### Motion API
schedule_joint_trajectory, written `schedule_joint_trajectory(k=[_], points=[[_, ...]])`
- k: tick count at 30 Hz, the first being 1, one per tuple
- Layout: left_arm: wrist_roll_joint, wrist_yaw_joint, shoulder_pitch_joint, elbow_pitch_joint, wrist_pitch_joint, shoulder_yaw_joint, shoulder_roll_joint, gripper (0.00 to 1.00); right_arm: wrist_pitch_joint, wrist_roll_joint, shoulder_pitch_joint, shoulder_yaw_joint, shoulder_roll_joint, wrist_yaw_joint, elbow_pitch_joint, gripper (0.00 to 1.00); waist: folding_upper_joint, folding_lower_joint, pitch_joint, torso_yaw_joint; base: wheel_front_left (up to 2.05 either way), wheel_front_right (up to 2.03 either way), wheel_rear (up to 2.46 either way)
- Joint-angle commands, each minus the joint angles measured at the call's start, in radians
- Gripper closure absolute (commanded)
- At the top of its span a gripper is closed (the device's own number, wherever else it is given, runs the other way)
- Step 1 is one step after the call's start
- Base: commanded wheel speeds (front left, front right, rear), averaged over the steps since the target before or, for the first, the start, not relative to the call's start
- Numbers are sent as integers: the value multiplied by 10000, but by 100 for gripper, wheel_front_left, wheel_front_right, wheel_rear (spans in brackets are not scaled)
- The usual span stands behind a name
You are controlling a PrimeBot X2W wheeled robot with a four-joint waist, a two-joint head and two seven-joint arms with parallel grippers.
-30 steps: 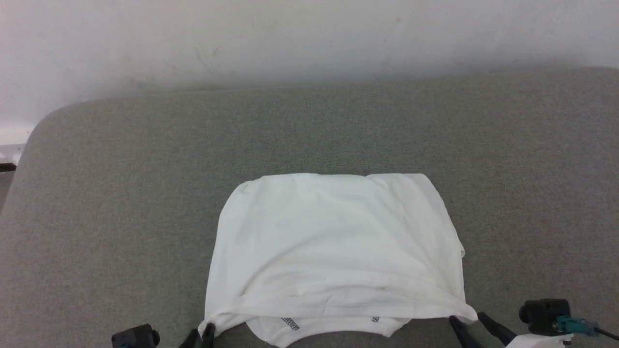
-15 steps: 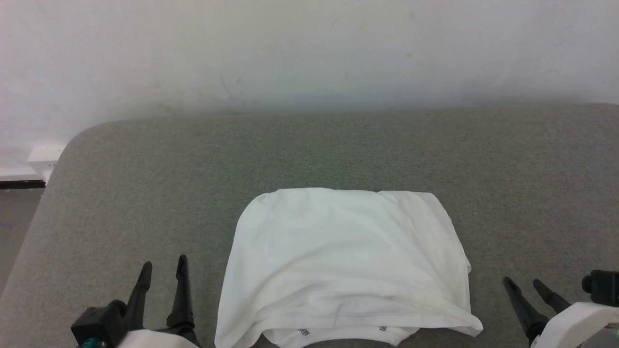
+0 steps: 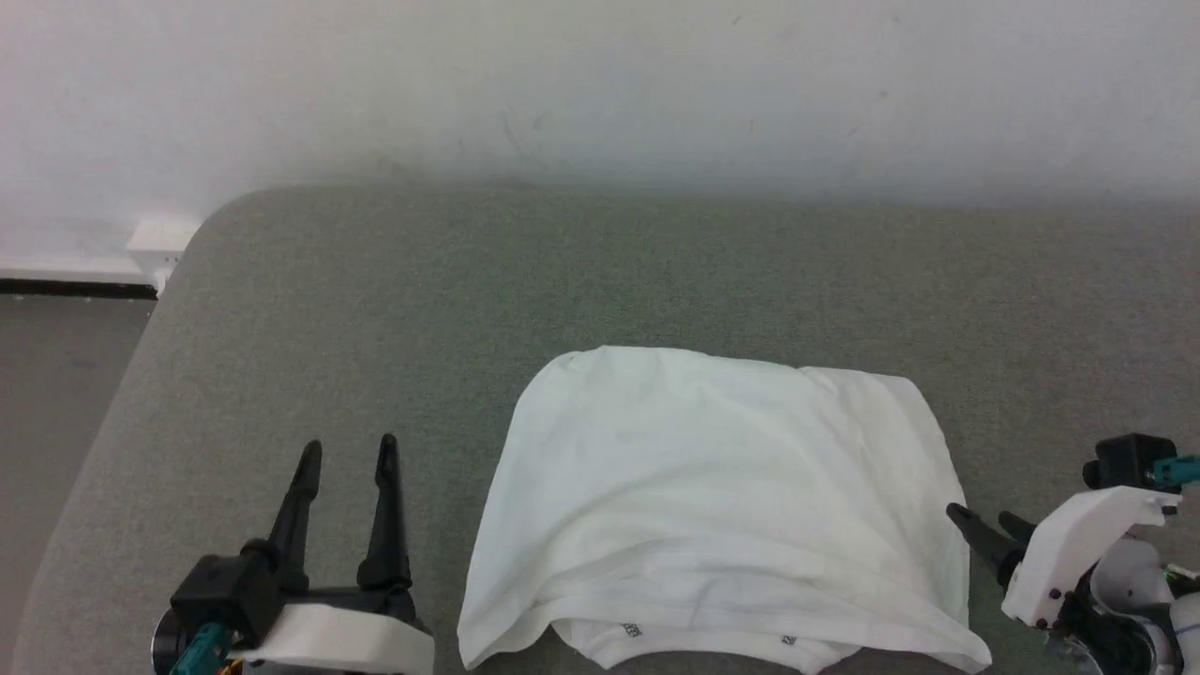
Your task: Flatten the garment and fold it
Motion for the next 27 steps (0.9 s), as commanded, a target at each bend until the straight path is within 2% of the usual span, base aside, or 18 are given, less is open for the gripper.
schedule_joint_trajectory(k=[1,5,10,13,14,21,27], points=[[62,-59,-242,-22,-52,-13,-61,0,81,73,-290,76,-34,-7,243,0,-1,-1,305,315,0,0,0],[165,-120,-539,2,-55,-45,-148,0,506,68,-983,431,24,-7,1401,0,-1,-1,461,427,0,0,0],[193,-198,-610,84,-56,-58,-237,0,1785,506,-1219,1198,307,-7,2451,0,-1,-1,496,501,0,0,0],[199,-203,-561,112,-57,7,-265,0,2310,874,-1199,1450,444,-7,2570,90,-1,-1,451,467,0,0,0],[202,-203,-539,115,-57,28,-272,0,2374,925,-1198,1511,424,-7,2563,100,-1,-1,436,452,0,0,0],[287,-211,-378,209,-55,72,-132,0,1891,1039,-1332,1823,-16,-7,1931,100,-1,-1,139,265,0,0,0],[280,-119,-191,135,-28,116,-55,0,1204,985,-1103,1896,-783,-7,510,100,-1,-1,-134,-136,0,0,0]])
